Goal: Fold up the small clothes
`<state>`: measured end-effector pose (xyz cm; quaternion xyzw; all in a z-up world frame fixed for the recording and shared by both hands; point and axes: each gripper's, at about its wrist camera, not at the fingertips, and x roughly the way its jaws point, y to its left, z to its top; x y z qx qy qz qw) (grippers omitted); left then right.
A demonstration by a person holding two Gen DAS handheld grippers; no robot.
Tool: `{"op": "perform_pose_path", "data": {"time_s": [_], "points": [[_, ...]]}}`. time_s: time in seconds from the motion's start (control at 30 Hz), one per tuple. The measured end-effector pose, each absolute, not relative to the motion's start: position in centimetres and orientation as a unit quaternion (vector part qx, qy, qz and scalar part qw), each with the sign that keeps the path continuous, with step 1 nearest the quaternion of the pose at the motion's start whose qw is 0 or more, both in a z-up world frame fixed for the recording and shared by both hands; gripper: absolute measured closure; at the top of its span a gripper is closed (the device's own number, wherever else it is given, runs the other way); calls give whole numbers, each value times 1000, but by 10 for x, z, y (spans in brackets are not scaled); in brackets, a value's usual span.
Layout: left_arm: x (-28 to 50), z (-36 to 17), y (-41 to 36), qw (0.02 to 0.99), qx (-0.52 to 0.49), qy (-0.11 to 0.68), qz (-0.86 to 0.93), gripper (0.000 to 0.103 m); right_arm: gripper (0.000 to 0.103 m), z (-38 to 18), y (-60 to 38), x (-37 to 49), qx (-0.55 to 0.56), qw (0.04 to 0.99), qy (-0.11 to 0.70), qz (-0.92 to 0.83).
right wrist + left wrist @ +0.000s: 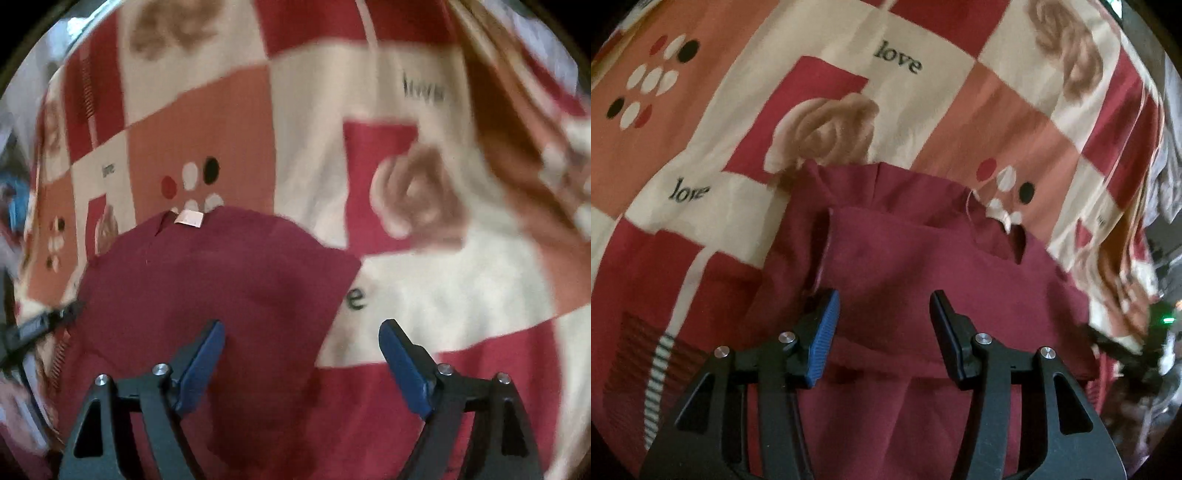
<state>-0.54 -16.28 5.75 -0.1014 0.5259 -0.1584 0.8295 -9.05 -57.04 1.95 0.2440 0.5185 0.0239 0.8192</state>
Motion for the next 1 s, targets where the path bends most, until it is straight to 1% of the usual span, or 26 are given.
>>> {"op": "perform_pose_path", "data": {"time_s": [0.03,0.07,0.1,0.13,0.17,0.2,0.3,0.37,0.43,0.47,0.5,0.57,0.6,0.7,0.77,0.8,0.83,0.87,0.9,1.0], "points": [[-9,62,-159,829,-105,526,-156,53,48,16,-566,-88,245,817,520,37],[-14,68,-152,832,-107,524,-151,53,53,15,-559,-88,219,825,519,38],[-21,75,-143,836,-110,516,-149,53,67,21,-552,-88,184,838,512,38],[-28,81,-135,841,-116,508,-148,53,75,30,-546,-90,143,853,500,41],[-36,85,-125,843,-124,502,-146,53,90,36,-545,-91,117,862,491,30],[-41,86,-118,844,-131,500,-143,53,91,40,-549,-91,105,867,486,8],[-60,79,-98,839,-143,510,-127,53,91,23,-567,-83,156,847,509,13],[-71,71,-91,832,-132,526,-117,53,91,22,-564,-87,145,852,504,15],[-82,68,-86,829,-126,532,-117,53,86,33,-567,-96,154,853,498,18],[-87,67,-86,829,-125,532,-120,53,74,39,-571,-103,164,850,500,20],[-91,66,-86,828,-123,532,-124,53,56,46,-574,-112,173,850,498,22],[-98,61,-85,826,-114,537,-128,53,41,59,-577,-135,195,853,482,33],[-100,59,-86,826,-113,538,-128,53,40,61,-574,-143,202,853,480,41],[-102,49,-83,821,-130,541,-126,53,40,55,-557,-164,204,840,497,74],[-104,44,-83,817,-136,546,-124,53,40,44,-537,-170,173,843,504,79],[-104,44,-84,817,-135,547,-123,53,48,39,-529,-169,154,844,507,76],[-106,46,-84,818,-131,546,-123,53,59,34,-520,-166,136,848,507,73],[-109,49,-84,820,-126,544,-121,53,78,34,-516,-166,124,853,503,67],[-113,53,-84,823,-125,541,-122,53,85,37,-513,-165,108,860,496,61],[-135,63,-79,827,-132,528,-141,53,89,45,-524,-171,98,865,490,47]]}}
